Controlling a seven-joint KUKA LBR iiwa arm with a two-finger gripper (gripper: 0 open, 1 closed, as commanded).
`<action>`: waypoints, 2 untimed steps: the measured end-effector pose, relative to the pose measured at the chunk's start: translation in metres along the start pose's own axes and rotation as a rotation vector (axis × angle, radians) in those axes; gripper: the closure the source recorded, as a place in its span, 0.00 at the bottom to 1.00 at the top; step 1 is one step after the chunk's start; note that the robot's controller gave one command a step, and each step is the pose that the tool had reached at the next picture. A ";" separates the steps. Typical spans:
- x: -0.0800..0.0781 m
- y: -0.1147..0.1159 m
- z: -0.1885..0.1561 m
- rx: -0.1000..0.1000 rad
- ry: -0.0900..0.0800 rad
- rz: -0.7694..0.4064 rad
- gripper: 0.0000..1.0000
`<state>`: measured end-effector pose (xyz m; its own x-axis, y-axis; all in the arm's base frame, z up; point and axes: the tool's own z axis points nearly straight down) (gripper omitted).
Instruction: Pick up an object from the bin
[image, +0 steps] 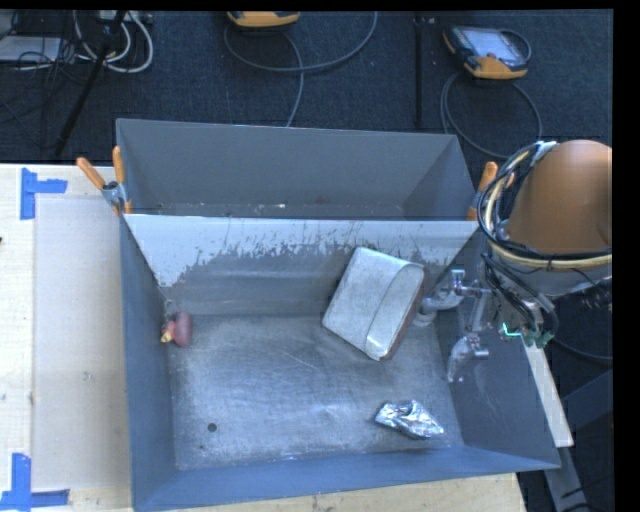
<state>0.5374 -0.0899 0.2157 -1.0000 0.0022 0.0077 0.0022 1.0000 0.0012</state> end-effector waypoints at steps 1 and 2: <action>0.043 0.014 0.144 0.000 -0.015 0.192 0.00; 0.041 0.014 0.141 0.001 -0.020 0.188 1.00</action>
Offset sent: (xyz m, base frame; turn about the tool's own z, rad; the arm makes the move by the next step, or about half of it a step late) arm -0.0466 0.0145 -0.1457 0.1908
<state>0.4955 -0.0755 0.0750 -0.9819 0.1887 -0.0126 0.1887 0.9820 0.0007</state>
